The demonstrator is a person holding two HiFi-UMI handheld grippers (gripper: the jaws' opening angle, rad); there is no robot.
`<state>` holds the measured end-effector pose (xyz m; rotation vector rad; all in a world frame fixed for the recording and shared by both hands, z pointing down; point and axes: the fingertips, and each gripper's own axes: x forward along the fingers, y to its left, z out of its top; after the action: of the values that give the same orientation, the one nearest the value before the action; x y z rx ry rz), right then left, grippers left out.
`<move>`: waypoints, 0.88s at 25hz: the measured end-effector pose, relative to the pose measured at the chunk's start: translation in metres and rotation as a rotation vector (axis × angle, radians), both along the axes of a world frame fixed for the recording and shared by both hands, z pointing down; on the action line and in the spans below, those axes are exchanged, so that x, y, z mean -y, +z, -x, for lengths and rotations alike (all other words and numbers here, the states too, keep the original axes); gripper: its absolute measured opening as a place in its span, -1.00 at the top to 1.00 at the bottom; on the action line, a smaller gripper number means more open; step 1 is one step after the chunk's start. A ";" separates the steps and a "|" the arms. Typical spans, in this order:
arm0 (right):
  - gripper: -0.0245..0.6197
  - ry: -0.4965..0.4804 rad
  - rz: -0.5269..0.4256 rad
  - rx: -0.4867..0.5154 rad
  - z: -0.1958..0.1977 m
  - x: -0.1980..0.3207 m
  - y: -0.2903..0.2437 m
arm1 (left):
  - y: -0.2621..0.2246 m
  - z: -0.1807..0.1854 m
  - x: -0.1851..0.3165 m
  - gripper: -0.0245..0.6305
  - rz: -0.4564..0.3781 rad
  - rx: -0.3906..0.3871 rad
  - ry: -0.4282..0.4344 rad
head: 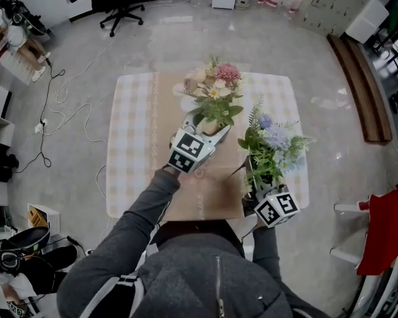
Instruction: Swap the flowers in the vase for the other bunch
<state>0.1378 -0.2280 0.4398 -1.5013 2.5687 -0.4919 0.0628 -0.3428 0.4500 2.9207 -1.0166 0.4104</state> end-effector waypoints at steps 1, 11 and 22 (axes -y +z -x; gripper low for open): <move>0.83 0.000 0.000 0.003 0.000 0.000 0.000 | 0.001 0.000 -0.002 0.13 0.009 0.005 0.005; 0.83 0.004 -0.006 0.013 0.001 0.011 -0.012 | 0.002 0.039 -0.041 0.22 0.069 -0.056 -0.028; 0.83 0.009 0.001 0.032 0.006 0.024 -0.009 | 0.014 0.067 -0.085 0.89 0.210 -0.207 -0.095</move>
<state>0.1321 -0.2524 0.4307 -1.4927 2.5370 -0.5111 -0.0040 -0.2577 0.4643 2.6509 -1.0108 0.1933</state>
